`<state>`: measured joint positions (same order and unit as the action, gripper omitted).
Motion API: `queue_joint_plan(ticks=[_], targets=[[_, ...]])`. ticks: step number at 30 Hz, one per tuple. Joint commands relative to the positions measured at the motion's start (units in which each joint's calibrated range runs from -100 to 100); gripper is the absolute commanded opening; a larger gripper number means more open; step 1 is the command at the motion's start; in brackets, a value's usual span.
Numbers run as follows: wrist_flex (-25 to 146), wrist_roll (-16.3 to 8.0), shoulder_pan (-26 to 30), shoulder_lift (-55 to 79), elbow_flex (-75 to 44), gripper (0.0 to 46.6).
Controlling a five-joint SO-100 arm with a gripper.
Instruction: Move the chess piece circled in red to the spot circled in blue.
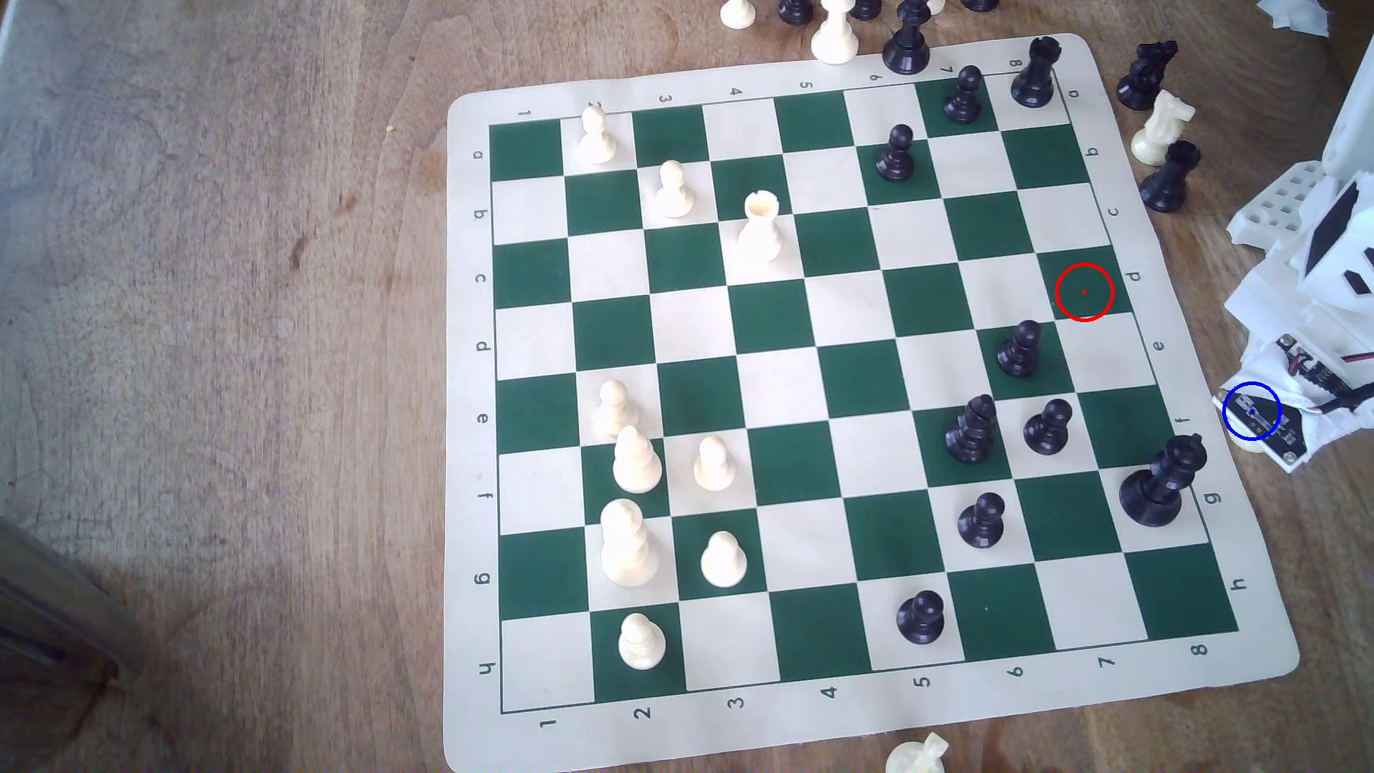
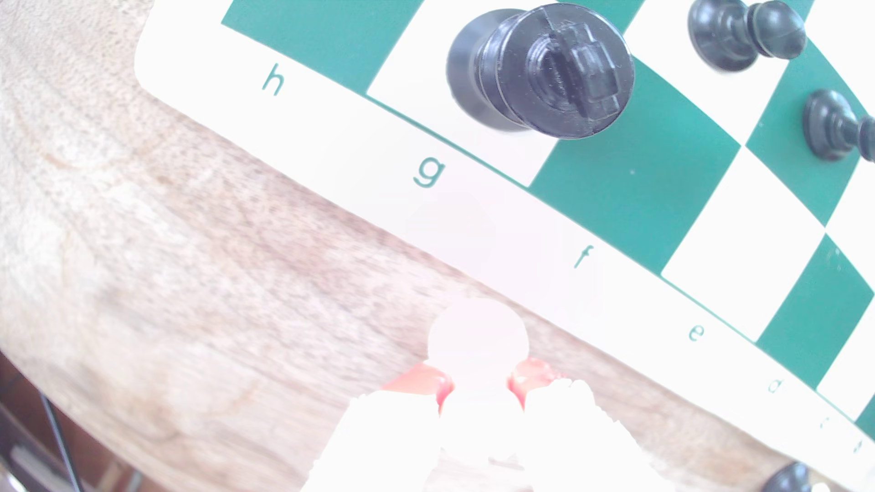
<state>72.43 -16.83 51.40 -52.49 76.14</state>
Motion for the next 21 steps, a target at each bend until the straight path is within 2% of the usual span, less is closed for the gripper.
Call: queue_joint_plan(ticks=[1,4,6,7,14,21], targets=[[-0.60,0.10,0.50,0.46,-1.07,1.0],[-0.60,0.20,-0.36,0.03,-1.07,7.7],[-1.01,0.39,-2.48,-0.73,-0.62,19.9],[-0.93,0.68,-3.02,-1.07,-0.62,22.5],[0.38,1.47,-4.74,-2.09,-1.34,24.4],[11.60,4.93,-13.35,-7.35,-13.49,23.6]])
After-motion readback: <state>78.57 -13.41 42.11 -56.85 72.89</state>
